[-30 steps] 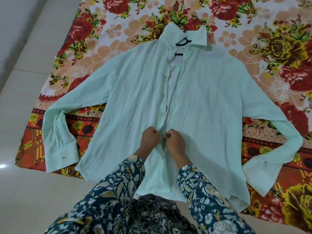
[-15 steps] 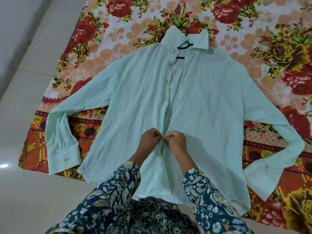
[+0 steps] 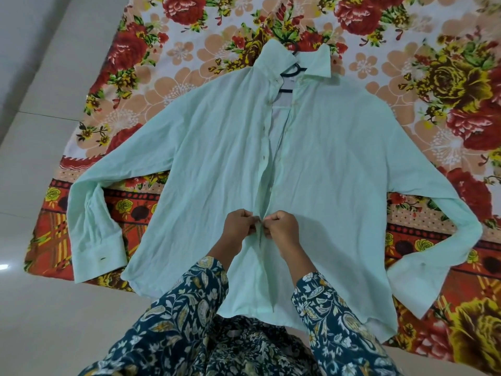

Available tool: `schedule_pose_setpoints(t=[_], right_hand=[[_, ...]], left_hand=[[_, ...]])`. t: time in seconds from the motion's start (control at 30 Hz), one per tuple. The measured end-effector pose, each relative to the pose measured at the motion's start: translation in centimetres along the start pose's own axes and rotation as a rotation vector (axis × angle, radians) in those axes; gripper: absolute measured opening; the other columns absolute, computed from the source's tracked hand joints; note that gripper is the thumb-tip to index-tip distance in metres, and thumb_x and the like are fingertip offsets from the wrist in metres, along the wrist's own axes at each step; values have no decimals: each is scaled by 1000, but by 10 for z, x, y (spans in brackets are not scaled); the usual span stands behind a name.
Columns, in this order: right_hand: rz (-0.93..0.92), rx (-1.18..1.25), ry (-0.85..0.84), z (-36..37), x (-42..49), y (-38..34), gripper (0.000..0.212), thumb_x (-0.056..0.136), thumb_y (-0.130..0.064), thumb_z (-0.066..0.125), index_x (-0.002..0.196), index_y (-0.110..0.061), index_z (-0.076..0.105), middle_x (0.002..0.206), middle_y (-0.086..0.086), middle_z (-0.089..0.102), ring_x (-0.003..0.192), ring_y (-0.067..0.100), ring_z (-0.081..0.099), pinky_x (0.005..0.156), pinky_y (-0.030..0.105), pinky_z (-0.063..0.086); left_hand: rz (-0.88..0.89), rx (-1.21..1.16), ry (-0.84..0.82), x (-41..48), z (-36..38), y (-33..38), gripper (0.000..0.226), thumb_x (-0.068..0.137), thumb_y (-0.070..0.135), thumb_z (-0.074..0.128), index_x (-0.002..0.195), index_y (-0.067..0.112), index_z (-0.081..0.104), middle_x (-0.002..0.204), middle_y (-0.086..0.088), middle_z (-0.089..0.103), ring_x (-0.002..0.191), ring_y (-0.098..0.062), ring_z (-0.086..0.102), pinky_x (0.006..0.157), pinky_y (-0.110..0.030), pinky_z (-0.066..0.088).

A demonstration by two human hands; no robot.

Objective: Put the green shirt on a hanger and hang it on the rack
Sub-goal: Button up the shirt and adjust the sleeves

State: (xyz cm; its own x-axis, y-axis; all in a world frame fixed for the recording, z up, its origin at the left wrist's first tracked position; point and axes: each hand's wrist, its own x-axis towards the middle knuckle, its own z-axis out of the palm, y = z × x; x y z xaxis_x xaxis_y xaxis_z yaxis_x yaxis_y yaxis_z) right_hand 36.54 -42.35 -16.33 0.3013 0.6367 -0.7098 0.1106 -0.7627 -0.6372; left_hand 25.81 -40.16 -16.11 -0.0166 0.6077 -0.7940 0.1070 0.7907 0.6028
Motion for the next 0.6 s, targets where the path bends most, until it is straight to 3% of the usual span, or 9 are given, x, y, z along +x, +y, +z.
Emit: schedule_pose_setpoints(t=[0.13,0.23,0.37,0.5,0.6], right_hand=[[-16,-28,21,1,0,0,25,78,-5,60,58,-18,52,63,4,58,66,25,57,70,40,54],[-57,-80,14,2,-1,0,27,78,-6,60,57,-20,52,62,-1,58,68,22,57,69,37,53],[-85,-34,-27,-6,-1,3,22,78,0,59,62,-14,58,64,1,59,65,20,56,69,33,51],[-61,120,-90,-10,-7,5,13,81,1,58,76,-8,65,66,3,60,60,15,55,63,22,48],[-70,142,-116,-11,-10,9,11,82,-15,64,71,-15,66,71,6,64,67,17,56,69,30,48]], left_hand=[[46,29,-23,-3,-1,1,22,86,-2,57,67,7,50,70,-11,58,61,-18,58,57,-20,54],[95,87,-42,-4,-3,2,19,88,0,54,70,4,58,71,-10,60,65,-18,59,66,-21,55],[97,63,-140,-2,-11,4,25,88,-14,41,84,-1,62,74,-14,63,64,-17,65,62,-16,57],[149,197,-115,-4,-6,4,16,80,-11,60,73,3,56,67,-10,58,51,-7,61,53,-11,52],[192,305,-71,-3,-2,2,18,79,-7,63,69,5,53,59,-6,55,43,-4,55,44,-10,43]])
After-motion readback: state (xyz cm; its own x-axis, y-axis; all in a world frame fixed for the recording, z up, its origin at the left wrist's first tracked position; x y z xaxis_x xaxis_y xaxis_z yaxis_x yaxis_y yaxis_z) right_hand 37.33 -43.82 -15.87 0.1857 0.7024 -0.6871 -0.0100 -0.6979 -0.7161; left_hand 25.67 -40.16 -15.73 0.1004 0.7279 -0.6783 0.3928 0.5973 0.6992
